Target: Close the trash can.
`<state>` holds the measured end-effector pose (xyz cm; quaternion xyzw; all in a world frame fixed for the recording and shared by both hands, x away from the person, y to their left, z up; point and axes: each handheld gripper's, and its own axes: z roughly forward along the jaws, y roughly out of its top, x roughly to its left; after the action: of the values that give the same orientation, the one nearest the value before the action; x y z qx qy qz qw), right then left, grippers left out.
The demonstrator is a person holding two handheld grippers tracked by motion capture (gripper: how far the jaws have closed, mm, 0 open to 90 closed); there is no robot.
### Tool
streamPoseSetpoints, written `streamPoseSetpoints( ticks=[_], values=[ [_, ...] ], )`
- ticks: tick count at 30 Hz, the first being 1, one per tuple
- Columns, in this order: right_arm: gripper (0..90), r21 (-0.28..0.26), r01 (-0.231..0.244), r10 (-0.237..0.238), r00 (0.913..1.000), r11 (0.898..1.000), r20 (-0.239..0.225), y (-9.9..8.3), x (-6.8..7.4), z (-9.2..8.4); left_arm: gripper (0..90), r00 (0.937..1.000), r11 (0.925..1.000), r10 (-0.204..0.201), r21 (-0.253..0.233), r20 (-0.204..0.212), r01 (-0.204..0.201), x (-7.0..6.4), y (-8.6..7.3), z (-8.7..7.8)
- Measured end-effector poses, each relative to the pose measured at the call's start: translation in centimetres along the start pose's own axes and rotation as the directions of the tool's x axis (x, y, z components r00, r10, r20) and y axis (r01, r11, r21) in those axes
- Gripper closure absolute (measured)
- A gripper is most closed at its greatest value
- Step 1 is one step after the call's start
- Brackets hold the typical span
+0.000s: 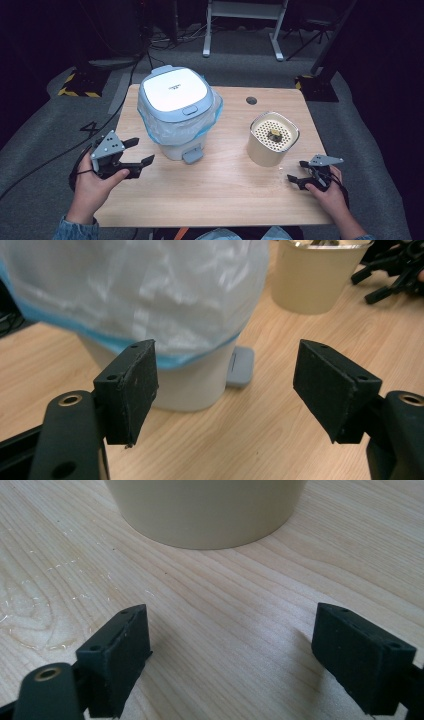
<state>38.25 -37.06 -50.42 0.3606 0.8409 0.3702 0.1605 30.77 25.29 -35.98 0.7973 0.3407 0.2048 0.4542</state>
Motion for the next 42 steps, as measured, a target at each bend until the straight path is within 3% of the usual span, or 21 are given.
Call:
streamPoseSetpoints(
  ticks=[4,16,28,35,42],
  values=[
    [15.7,0.000,0.000,0.000,1.0000,1.000,0.000,0.0,0.0,0.0,26.4,0.9997,0.9997,-0.022,0.006,-0.001,0.022,0.1,-1.6,0.5],
    [15.7,0.000,-0.001,0.001,1.0000,1.000,-0.001,0.0,0.0,0.0,27.0,0.9984,0.9950,-0.052,0.084,-0.024,0.054,-0.3,-6.2,3.5],
    [15.7,0.000,0.000,0.000,1.0000,1.000,0.000,0.0,0.0,0.0,27.1,0.9961,0.9857,-0.081,0.145,-0.033,0.085,-0.1,-9.1,4.9],
    [15.7,0.000,0.000,0.000,1.0000,1.000,0.000,0.0,0.0,0.0,26.8,0.9939,0.9743,-0.097,0.199,-0.053,0.106,0.0,-10.8,5.4],
    [15.7,0.000,-0.001,0.001,1.0000,1.000,-0.001,0.0,0.0,0.0,25.7,0.9902,0.9582,-0.113,0.255,-0.083,0.130,0.2,-11.7,5.6]
  ],
)
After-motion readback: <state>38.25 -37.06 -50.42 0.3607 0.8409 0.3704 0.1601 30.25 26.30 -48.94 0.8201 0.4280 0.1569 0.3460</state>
